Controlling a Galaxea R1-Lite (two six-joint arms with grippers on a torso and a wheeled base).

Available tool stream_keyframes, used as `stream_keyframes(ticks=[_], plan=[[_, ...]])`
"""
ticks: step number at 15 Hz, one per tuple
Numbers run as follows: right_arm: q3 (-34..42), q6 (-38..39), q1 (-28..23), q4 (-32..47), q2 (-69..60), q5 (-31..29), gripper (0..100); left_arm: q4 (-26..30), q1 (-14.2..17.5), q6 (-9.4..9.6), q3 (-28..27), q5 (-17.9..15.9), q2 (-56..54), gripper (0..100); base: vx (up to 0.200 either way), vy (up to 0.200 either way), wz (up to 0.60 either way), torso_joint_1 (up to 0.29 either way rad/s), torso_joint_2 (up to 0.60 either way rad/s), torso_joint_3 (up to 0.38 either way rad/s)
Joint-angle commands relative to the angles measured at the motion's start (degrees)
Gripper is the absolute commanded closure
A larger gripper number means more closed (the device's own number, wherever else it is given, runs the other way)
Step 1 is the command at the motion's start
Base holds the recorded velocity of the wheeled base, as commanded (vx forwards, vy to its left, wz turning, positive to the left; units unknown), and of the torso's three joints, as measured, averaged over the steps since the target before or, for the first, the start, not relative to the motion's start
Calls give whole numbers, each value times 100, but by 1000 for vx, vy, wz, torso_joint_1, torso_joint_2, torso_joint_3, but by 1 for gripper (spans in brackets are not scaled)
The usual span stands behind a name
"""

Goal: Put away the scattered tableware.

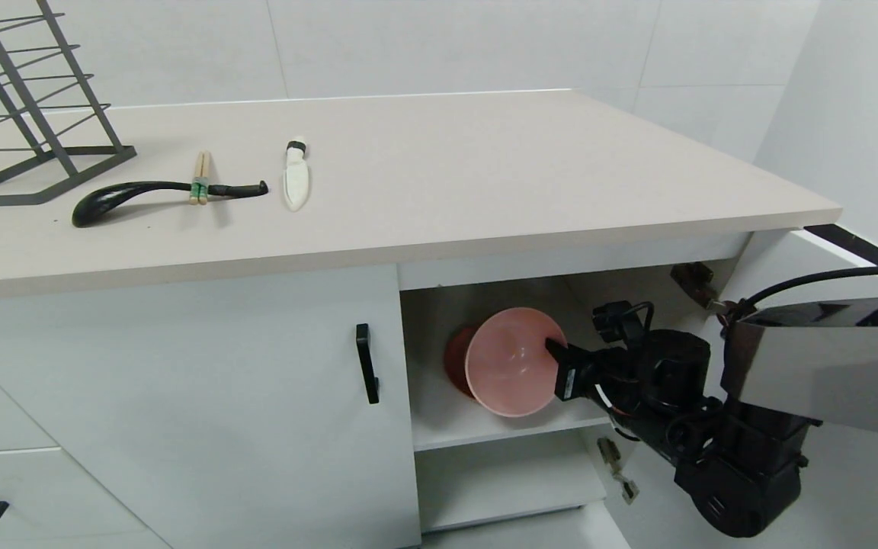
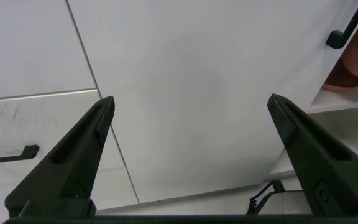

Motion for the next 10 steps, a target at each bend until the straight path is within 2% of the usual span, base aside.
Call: stream_keyframes(ticks=[1, 5, 10], plan=[[-146, -1, -66, -6, 187, 26, 100, 0, 1, 0, 0, 1, 16, 0, 0, 0, 0, 0, 0, 0], [-463, -1, -136, 12, 328, 184, 100, 0, 1, 0, 0, 1, 16, 0, 0, 0, 0, 0, 0, 0], [-1491, -238, -295, 1146, 381, 184, 100, 0, 1, 0, 0, 1, 16, 0, 0, 0, 0, 0, 0, 0]])
